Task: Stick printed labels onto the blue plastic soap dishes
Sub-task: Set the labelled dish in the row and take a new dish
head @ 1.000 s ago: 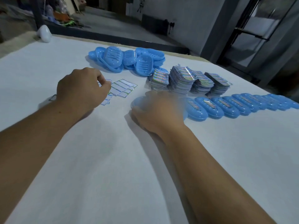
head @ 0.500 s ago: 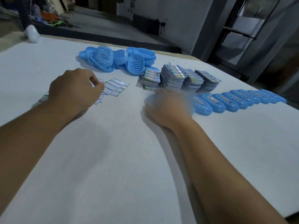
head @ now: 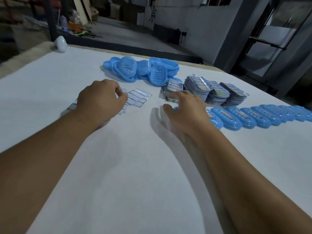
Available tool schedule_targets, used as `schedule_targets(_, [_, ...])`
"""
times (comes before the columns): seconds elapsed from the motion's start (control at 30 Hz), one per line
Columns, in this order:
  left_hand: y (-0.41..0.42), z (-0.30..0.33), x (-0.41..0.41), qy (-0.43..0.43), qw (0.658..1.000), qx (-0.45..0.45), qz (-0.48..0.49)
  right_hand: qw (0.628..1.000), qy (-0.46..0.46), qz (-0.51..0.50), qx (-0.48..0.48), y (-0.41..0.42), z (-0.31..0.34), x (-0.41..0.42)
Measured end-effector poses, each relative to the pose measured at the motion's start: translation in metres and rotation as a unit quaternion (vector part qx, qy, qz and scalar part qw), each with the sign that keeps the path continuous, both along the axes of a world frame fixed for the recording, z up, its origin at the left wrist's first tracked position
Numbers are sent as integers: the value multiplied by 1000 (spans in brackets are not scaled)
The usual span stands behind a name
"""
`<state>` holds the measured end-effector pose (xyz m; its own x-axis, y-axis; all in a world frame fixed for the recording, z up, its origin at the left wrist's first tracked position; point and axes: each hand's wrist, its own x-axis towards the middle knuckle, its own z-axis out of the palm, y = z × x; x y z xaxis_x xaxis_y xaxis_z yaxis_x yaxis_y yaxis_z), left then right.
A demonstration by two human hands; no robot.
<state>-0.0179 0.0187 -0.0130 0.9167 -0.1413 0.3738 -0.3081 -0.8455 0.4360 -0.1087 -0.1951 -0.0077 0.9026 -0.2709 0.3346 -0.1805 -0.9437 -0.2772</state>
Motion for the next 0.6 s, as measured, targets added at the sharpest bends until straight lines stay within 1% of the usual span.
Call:
schedule_targets(0.33, [5, -2, 6, -2, 1000, -16, 14, 992, 35, 117, 36, 45, 0, 70])
schedule_targets(0.5, [3, -1, 8, -40, 998, -39, 8, 988, 50, 142, 41, 49, -15, 78])
schedule_targets(0.6, [-5, 2, 23, -58, 998, 3, 6, 987, 26, 153, 47, 49, -22, 75])
